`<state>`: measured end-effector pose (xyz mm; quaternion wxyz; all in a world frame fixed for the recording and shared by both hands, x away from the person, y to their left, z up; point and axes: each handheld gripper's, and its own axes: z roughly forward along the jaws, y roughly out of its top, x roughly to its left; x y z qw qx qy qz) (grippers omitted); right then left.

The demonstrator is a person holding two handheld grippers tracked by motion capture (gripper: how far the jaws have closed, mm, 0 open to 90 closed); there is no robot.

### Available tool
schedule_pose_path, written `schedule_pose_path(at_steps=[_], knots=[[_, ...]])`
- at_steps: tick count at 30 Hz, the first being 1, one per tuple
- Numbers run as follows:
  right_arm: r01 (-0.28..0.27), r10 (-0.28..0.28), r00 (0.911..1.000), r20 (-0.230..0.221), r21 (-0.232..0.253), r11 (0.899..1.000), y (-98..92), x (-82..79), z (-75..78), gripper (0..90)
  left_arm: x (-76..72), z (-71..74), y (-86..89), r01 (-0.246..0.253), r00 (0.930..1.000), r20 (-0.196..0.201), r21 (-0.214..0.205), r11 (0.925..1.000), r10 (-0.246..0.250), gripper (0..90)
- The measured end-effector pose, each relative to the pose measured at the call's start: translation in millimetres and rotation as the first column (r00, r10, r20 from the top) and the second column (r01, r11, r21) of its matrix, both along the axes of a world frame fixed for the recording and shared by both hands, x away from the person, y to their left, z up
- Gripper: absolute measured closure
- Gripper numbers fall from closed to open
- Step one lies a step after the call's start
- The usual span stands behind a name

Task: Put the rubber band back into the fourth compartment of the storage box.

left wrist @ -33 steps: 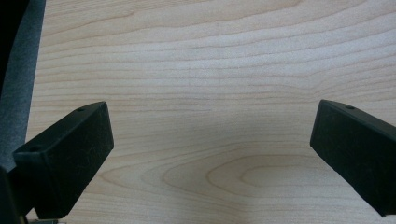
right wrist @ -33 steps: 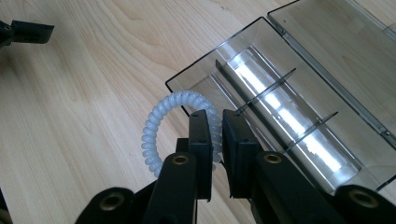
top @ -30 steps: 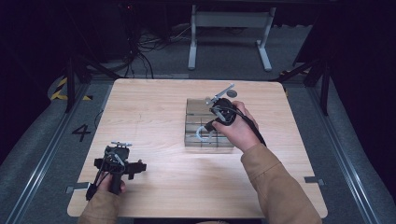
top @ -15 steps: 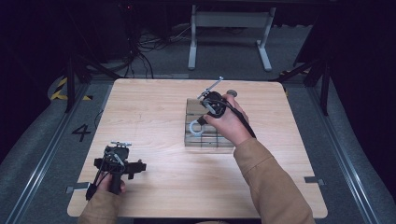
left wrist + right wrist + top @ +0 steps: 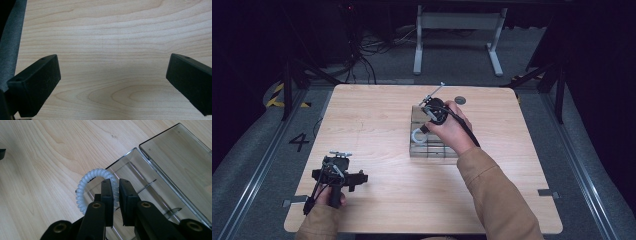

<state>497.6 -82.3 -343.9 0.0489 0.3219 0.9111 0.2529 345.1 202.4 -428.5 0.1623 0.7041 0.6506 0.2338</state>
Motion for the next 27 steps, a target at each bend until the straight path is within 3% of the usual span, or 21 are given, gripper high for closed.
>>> schedule_pose_path(at_steps=[9, 27], knots=[[0.003, -0.003, 1.0, -0.005, -0.024, 1.0, 3.6, 4.3, -17.9, 83.6, 0.2, 0.1, 0.6, 0.005, 1.0, -0.005, -0.001, 1.0, -0.005, 0.0], [0.01, -0.011, 0.9999, -0.01, -0.063, 0.998, 7.0, 6.6, -36.3, 83.6, 0.5, -0.5, -0.5, 0.005, 1.0, -0.005, 0.0, 1.0, -0.005, 0.0]])
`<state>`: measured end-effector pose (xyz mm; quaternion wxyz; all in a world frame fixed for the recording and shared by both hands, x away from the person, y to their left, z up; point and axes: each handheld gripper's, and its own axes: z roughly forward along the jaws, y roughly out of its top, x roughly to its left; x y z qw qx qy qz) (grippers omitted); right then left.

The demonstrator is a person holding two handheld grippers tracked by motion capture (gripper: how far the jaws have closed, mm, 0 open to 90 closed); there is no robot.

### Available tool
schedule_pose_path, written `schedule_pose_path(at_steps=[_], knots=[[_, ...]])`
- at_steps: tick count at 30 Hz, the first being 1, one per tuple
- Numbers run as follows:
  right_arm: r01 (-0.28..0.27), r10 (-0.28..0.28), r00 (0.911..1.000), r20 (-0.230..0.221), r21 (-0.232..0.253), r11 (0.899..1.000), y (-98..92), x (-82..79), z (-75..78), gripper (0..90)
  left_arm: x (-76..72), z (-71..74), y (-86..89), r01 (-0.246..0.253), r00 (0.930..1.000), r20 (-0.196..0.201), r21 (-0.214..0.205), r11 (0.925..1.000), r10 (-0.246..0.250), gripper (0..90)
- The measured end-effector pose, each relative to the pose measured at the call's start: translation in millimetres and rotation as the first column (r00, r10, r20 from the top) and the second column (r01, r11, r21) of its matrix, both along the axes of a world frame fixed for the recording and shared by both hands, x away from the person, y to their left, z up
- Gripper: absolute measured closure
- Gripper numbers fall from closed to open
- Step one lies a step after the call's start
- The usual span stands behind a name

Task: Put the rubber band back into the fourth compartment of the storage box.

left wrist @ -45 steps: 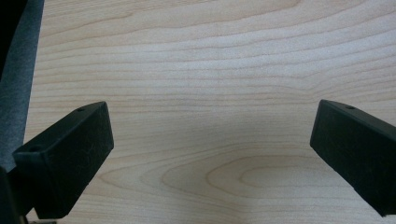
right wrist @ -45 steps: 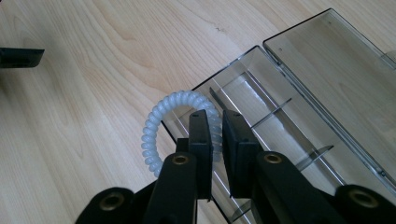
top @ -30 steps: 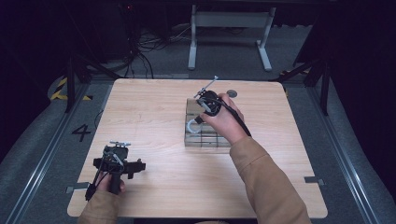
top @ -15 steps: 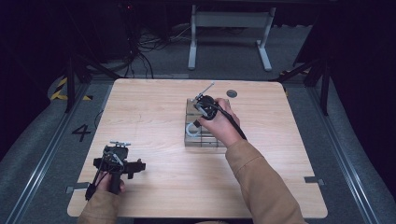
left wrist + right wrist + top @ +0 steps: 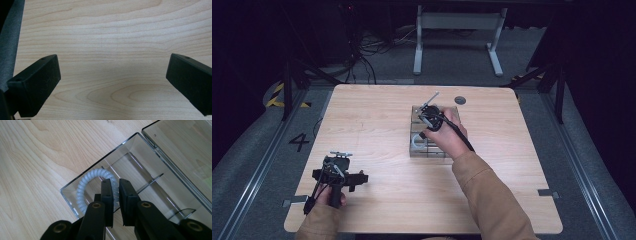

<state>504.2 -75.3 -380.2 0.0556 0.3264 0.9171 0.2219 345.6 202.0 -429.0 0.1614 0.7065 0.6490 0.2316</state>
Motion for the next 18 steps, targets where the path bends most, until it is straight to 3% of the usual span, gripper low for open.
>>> schedule_pose_path(at_steps=[18], knots=[[0.016, -0.016, 0.9997, -0.017, -0.009, 1.0, -0.8, 0.9, -15.6, 83.5, 0.2, -0.3, -0.5, 0.004, 1.0, -0.002, 0.009, 0.9999, -0.004, 0.0]])
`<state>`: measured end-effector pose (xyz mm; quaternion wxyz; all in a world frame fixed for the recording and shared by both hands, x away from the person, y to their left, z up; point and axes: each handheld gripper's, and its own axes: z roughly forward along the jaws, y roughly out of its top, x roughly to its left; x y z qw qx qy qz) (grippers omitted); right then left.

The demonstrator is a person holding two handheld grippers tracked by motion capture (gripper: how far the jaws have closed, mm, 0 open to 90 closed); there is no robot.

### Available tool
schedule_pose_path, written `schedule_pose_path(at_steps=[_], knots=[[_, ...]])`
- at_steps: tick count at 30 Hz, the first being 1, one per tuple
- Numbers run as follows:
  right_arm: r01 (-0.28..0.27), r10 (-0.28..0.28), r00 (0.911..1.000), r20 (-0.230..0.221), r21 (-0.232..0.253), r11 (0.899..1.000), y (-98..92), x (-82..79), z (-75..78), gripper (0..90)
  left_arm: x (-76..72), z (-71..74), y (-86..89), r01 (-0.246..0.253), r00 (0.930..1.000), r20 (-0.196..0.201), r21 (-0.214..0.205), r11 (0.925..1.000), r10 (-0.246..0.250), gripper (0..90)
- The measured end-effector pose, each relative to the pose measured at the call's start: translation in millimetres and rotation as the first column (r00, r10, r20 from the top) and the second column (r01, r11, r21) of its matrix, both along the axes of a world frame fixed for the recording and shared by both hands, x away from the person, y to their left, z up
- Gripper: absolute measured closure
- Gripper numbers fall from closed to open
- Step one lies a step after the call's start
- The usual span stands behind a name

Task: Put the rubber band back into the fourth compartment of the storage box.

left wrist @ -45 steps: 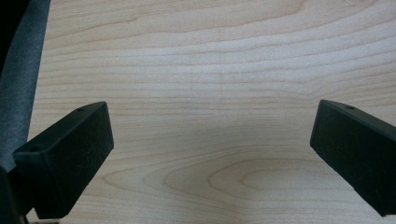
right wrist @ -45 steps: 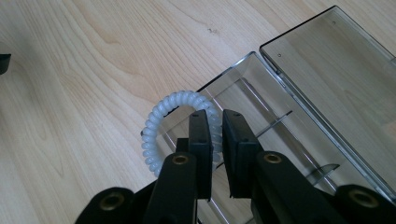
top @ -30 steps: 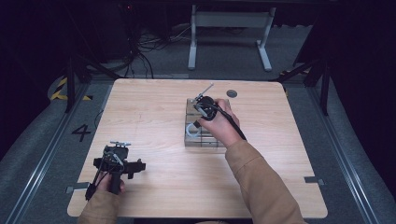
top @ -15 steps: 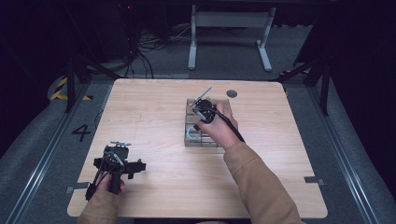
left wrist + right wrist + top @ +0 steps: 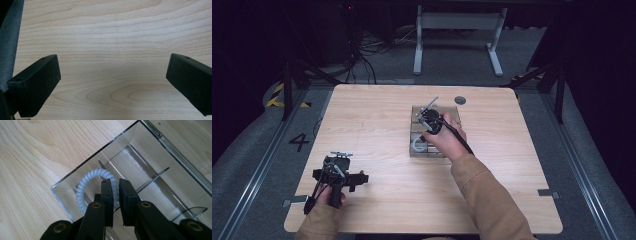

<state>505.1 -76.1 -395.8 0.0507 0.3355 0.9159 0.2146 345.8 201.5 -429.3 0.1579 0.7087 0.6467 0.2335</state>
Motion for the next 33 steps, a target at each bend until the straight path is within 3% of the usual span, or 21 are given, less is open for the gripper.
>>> schedule_pose_path(at_steps=[12, 28, 31, 33], knots=[[0.004, -0.003, 0.9992, -0.039, 0.029, 1.0, -0.8, -0.1, -8.9, 83.5, 0.1, 0.2, -0.1, 0.004, 1.0, 0.0, -0.002, 1.0, -0.004, 0.0], [0.0, 0.001, 0.999, -0.045, 0.02, 1.0, 0.6, -1.0, -14.7, 83.0, 1.1, -0.2, -1.2, 0.007, 1.0, -0.005, -0.002, 1.0, -0.007, 0.0], [-0.006, 0.007, 0.9991, -0.043, 0.021, 1.0, 0.6, -0.9, -14.9, 81.5, 1.4, -0.5, -1.6, 0.01, 0.9999, -0.007, -0.002, 0.9999, -0.01, 0.0], [-0.013, 0.014, 0.9994, -0.031, 0.032, 0.999, 0.2, -0.6, -14.4, 73.5, 1.7, -0.8, -2.2, 0.01, 0.9999, -0.005, -0.001, 1.0, -0.01, 0.0]])
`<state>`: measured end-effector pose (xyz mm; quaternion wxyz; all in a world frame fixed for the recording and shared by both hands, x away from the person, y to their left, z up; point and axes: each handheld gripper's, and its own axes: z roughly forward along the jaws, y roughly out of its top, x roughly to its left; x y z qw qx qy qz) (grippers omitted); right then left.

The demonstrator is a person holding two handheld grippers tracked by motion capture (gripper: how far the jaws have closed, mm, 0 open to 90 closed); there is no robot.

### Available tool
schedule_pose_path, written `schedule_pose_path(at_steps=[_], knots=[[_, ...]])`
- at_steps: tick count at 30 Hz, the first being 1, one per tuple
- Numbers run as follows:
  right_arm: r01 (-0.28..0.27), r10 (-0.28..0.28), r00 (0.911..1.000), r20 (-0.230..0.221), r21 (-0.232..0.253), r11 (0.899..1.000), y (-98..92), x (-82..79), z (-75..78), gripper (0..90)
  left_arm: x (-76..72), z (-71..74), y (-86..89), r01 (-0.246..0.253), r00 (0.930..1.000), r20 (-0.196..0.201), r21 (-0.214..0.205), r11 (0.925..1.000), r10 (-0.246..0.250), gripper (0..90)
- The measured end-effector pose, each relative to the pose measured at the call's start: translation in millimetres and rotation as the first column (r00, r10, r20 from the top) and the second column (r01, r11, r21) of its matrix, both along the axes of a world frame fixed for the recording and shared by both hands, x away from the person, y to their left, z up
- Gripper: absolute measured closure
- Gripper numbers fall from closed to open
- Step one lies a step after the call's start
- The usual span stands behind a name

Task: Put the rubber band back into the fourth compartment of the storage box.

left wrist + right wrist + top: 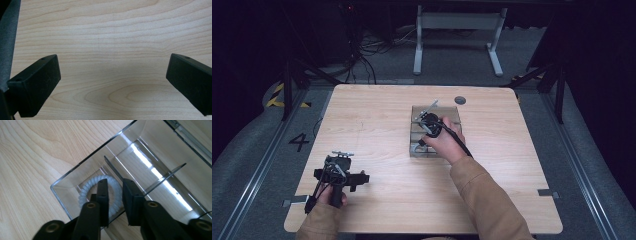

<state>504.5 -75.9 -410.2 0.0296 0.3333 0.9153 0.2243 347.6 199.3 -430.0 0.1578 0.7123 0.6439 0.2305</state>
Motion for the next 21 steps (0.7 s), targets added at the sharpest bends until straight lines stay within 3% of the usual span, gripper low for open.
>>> schedule_pose_path(at_steps=[8, 21], knots=[[0.002, -0.002, 0.9999, 0.016, 0.035, 0.999, -2.7, -3.7, 8.1, 69.1, 0.5, 0.4, -0.6, 0.004, 1.0, -0.004, -0.003, 1.0, -0.004, 0.0], [-0.003, -0.004, 0.9971, 0.076, 0.092, 0.996, -22.3, -19.4, 40.8, 64.0, 0.9, 0.5, -1.2, 0.005, 1.0, -0.002, -0.005, 1.0, -0.005, 0.0]])
